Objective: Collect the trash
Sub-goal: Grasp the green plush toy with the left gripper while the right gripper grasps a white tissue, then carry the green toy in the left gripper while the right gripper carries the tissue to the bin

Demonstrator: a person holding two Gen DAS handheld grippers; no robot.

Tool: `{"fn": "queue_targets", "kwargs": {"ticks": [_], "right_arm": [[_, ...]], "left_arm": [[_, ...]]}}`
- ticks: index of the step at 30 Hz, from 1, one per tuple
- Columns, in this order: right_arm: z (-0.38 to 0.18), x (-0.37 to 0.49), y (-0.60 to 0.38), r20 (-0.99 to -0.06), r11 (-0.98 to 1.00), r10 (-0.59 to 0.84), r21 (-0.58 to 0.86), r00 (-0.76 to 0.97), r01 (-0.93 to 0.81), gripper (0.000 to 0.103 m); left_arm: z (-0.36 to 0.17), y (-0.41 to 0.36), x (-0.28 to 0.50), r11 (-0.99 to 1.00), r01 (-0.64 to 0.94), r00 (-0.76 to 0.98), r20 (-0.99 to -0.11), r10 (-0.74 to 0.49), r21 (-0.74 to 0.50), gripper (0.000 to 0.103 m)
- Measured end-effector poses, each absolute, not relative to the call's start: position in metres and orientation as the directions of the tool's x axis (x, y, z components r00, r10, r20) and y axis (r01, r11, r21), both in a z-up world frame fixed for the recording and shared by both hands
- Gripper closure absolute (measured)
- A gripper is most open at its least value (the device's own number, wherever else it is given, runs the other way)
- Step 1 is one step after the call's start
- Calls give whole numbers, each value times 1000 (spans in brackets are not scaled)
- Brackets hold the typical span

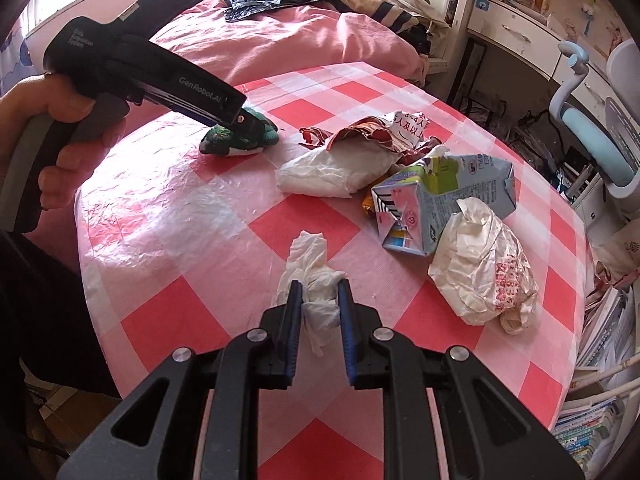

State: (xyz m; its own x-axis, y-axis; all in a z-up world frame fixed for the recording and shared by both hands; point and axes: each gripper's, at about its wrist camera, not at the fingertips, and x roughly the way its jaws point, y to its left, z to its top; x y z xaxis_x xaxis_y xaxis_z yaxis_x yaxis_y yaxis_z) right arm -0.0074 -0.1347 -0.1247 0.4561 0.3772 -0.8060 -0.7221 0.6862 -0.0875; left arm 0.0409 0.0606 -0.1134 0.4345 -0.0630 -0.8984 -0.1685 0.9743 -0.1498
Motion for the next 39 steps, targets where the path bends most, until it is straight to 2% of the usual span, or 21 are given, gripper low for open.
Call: {"fn": "queue_targets", "kwargs": {"ticks": [1,2,4,13,21,31,39], "right_arm": [[-126,-6,-133,-808,683,377,-88,453,-725,84],[-126,-6,-132,-808,681,377,-89,452,-727,84],[-125,-5,-131,-806,679,382,-87,452,-729,84],[-115,-13,-134,-775,673,402,-110,487,-731,84],[-105,-17,-134,-748,670,415,-133,517,-730,84],[-87,-22,-157,-703,702,407,-167,583,-692,84],[-78,-22,-227,-682,800,309,-190,663,-569,84]], "left_arm": [[-115,58,42,976,-157,425,-903,-69,-149,70],[-114,54,42,980,-143,429,-901,-66,-140,77],[-107,46,40,985,-110,442,-894,-72,-134,79],[-51,16,17,999,-52,603,-797,42,14,79],[-38,12,14,999,-47,638,-769,42,16,79],[-20,-14,10,1000,9,686,-727,-20,-19,79],[-2,-89,8,990,134,743,-658,-125,-38,79]]}}
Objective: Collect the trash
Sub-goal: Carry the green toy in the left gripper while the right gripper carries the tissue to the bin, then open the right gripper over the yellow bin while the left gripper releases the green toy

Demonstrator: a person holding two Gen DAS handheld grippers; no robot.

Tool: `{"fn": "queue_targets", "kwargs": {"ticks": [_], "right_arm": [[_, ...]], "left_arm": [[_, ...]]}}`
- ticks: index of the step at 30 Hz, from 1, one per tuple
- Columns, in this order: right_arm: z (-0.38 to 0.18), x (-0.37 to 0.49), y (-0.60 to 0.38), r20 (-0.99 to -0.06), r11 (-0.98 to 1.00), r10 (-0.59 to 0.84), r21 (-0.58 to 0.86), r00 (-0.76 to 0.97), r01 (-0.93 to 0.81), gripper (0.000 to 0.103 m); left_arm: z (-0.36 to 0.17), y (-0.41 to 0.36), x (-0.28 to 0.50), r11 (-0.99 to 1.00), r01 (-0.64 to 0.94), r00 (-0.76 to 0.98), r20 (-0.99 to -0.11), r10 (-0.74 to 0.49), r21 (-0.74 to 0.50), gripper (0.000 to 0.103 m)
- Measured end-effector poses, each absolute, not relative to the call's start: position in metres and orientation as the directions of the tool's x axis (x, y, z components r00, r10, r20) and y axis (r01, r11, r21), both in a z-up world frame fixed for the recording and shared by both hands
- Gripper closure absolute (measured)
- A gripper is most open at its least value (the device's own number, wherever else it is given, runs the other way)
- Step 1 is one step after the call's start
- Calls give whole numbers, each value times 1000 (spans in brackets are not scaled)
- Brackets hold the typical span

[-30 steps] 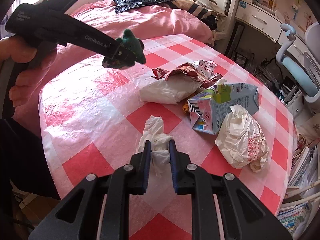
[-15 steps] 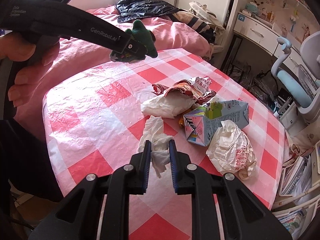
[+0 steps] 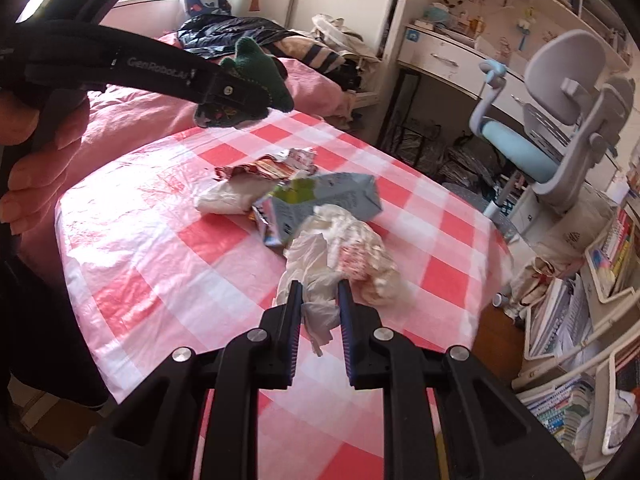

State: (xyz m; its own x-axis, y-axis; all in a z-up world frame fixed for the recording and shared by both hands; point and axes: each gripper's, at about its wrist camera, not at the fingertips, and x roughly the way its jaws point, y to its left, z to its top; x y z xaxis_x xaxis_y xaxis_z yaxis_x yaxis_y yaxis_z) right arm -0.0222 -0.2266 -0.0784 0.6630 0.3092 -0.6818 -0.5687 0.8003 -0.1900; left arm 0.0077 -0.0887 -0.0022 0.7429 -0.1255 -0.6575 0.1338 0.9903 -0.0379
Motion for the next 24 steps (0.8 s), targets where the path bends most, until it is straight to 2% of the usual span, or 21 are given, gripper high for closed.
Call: {"fn": "queue_targets", "kwargs": {"ticks": [6,15,24], "right_arm": [[-83,-21,-291,-682,865,219,-196,698,-463,84],[-108,-19,-374,-732,919,89,-200,676,-338,84],[-139,-18,-419,-790,935,-30,-239,612,-263,83]], "left_arm": [[-4,-153,2,974,227,755,-634,-167,15,79],[-12,-239,5,943,333,734,-633,-247,19,79],[-56,-338,26,895,436,605,-703,-373,-100,79]]}}
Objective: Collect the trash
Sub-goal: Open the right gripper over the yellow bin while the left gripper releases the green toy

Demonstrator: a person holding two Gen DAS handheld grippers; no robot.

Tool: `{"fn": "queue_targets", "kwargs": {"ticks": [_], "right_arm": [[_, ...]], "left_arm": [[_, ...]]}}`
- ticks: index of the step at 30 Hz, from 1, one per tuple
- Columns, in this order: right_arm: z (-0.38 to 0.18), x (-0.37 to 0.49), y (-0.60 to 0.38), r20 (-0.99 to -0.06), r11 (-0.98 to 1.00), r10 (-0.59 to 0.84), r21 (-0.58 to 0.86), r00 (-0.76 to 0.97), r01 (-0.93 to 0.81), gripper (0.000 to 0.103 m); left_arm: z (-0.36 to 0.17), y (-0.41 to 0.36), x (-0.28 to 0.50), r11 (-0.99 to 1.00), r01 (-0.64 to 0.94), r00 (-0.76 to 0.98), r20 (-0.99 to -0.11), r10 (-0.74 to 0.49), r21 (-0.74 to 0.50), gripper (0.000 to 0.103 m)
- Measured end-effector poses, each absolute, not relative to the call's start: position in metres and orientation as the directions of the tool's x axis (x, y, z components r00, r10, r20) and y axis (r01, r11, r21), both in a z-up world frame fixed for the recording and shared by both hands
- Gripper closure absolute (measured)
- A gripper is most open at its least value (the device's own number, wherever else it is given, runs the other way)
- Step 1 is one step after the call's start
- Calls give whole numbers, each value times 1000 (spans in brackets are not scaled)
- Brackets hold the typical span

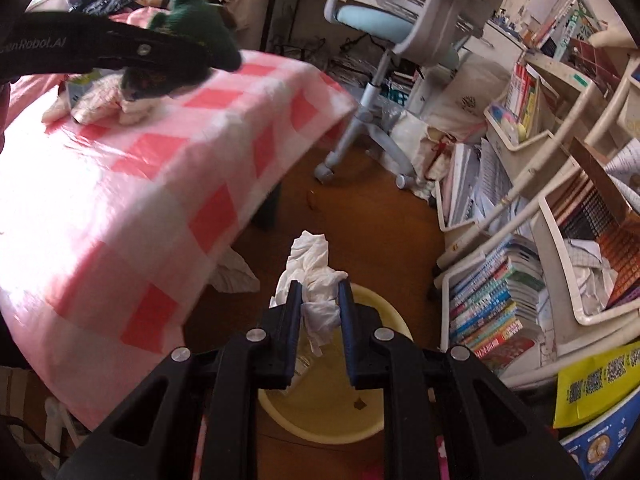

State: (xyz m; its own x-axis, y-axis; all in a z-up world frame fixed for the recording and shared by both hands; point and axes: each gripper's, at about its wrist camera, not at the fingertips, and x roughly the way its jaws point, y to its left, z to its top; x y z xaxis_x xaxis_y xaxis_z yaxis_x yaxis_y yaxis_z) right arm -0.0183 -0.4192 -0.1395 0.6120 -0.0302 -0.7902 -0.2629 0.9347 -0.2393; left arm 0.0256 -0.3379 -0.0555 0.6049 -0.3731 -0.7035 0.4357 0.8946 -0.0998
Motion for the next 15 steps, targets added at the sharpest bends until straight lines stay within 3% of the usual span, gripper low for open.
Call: {"fn": "queue_targets", "kwargs": {"ticks": [2,4,5,6,8,12,15], "right_arm": [[-149,-19,-425,-807,932,-60,-255,587,-256,78],[-162,-18,-432,-827,927,-101,-280,553,-249,55],[-167,-18,-435,-831,922,-134,-304,540,-239,52],[-172,-18,-439,-835,921,-160,-319,527,-225,52],[-177,-16,-450,-847,927,-200,-326,493,-184,52],[-163,-11,-472,-842,958,-228,-284,488,-42,51],[-149,-10,-465,-817,966,-207,-258,539,-20,48]], "left_arm": [[-69,-361,29,881,450,563,-720,-405,-144,79],[-83,-382,35,866,459,509,-740,-440,-199,78],[-89,-392,37,858,462,480,-751,-454,-223,75],[-97,-399,40,851,462,450,-761,-467,-250,71],[-109,-403,43,853,426,417,-772,-481,-302,51],[-110,-388,41,877,382,426,-787,-446,-291,40],[-89,-356,35,897,351,500,-757,-421,-267,24]]}}
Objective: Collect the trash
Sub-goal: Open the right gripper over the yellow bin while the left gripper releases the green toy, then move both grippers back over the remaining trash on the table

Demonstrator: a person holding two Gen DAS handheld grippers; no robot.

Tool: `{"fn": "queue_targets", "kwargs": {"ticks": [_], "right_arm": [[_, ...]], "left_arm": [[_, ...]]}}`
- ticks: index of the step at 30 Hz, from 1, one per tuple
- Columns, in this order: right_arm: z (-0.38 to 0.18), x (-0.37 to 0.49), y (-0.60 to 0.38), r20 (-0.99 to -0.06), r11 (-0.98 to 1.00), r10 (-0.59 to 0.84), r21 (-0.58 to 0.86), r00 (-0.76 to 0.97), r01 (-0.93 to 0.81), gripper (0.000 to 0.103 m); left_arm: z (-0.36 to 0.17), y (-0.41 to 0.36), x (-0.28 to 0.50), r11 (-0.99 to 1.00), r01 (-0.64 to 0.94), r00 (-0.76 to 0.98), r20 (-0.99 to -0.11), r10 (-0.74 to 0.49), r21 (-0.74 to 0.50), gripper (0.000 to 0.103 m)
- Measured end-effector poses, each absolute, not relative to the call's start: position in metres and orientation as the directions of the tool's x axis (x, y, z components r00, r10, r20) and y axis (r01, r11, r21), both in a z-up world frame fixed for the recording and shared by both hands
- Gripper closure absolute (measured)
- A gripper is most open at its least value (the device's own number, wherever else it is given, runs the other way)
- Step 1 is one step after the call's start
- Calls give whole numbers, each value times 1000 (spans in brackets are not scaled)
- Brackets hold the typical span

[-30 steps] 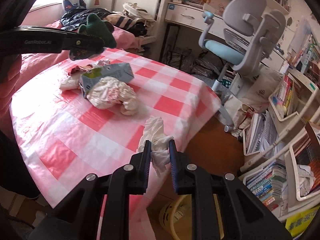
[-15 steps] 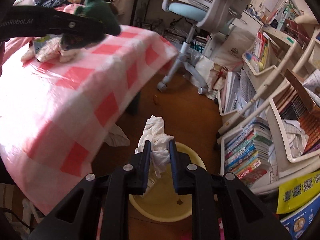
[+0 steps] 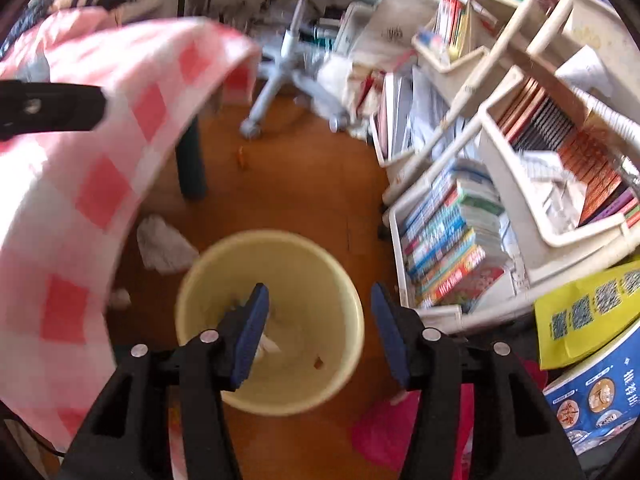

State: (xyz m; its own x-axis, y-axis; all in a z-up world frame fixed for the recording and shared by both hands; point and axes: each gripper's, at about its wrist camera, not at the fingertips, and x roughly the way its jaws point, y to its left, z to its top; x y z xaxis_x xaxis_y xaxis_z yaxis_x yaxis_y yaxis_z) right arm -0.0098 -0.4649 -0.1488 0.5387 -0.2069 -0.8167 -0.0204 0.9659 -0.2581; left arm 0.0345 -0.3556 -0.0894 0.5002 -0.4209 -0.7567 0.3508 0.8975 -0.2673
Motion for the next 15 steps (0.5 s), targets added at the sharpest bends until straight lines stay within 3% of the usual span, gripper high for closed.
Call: {"fn": "queue_targets", "kwargs": {"ticks": [4,11,15], "right_arm": [[-124,-9,-423,-763,969,-124,-231,634,-89,40],[-86,-9,-310,-682,924,100,-206,725,-321,28],[-82,-16,-239,-670,856,193,-242,717,-456,22]], "left_arm": [[-62,-295,22,935,289,618,-706,-345,-205,12],[-28,-155,-2,997,35,721,-689,-76,-73,7],[-26,-78,-13,992,-85,721,-693,-1,-90,7]]}}
